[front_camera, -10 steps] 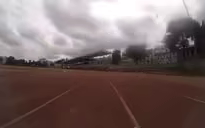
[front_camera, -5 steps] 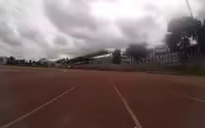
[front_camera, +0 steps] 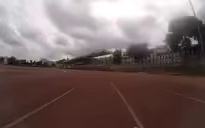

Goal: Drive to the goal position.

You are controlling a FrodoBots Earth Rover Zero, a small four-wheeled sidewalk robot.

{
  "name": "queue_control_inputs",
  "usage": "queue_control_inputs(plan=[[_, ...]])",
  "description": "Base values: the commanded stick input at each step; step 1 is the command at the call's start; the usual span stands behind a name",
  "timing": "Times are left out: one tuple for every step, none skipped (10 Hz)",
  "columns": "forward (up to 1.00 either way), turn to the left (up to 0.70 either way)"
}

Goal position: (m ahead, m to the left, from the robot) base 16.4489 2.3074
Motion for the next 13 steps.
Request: queue_control_inputs(plan=[[0.70, 0.00], [0.70, 0.00], [0.70, 0.00], [0.70, 0.00], [0.70, 0.00], [0.70, 0.00], [0.70, 0.00], [0.70, 0.00], [0.70, 0.00], [0.70, 0.00], [0.70, 0.00], [0.70, 0.00], [0.70, 0.00]])
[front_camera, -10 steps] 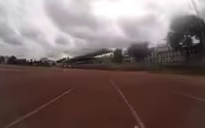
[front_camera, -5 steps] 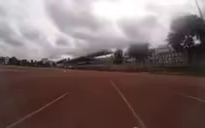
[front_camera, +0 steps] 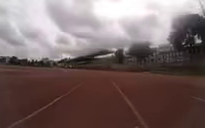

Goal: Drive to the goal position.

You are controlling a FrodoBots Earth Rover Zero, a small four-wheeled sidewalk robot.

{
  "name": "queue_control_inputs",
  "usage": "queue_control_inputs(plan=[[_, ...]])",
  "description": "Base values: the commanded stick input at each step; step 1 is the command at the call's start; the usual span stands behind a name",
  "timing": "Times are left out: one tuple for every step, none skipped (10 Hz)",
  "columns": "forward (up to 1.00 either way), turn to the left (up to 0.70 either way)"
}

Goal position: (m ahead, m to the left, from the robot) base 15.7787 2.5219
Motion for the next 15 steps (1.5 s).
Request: queue_control_inputs(plan=[[0.70, 0.00], [0.70, 0.00], [0.70, 0.00], [0.70, 0.00], [0.70, 0.00], [0.70, 0.00], [0.70, 0.00], [0.70, 0.00], [0.70, 0.00], [0.70, 0.00], [0.70, 0.00], [0.70, 0.00], [0.70, 0.00], [0.70, 0.00], [0.70, 0.00]])
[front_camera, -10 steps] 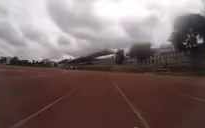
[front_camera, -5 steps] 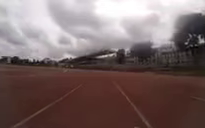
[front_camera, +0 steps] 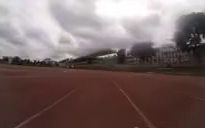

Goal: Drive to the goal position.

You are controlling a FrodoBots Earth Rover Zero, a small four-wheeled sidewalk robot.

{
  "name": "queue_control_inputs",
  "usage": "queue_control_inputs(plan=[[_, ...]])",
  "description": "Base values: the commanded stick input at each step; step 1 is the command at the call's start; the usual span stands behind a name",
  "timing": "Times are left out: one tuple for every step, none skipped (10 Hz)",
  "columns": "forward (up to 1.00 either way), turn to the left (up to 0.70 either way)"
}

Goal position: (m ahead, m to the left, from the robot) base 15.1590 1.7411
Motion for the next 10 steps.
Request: queue_control_inputs(plan=[[0.70, 0.00], [0.70, 0.00], [0.70, 0.00], [0.70, 0.00], [0.70, 0.00], [0.70, 0.00], [0.70, 0.00], [0.70, 0.00], [0.70, 0.00], [0.70, 0.00]])
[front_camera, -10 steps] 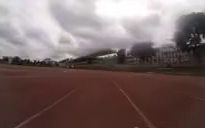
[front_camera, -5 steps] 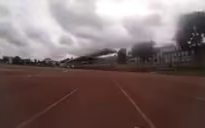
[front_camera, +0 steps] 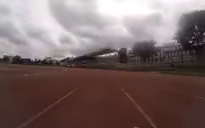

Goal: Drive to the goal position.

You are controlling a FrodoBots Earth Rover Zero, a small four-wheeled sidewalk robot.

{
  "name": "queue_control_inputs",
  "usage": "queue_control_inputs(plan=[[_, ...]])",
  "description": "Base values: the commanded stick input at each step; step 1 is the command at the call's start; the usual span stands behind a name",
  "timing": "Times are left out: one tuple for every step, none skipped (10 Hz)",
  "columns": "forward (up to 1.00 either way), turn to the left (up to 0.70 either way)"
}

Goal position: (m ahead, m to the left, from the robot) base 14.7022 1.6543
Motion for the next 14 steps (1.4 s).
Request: queue_control_inputs(plan=[[0.70, 0.00], [0.70, 0.00], [0.70, 0.00], [0.70, 0.00], [0.70, 0.00], [0.70, 0.00], [0.70, 0.00], [0.70, 0.00], [0.70, 0.00], [0.70, 0.00], [0.70, 0.00], [0.70, 0.00], [0.70, 0.00], [0.70, 0.00]])
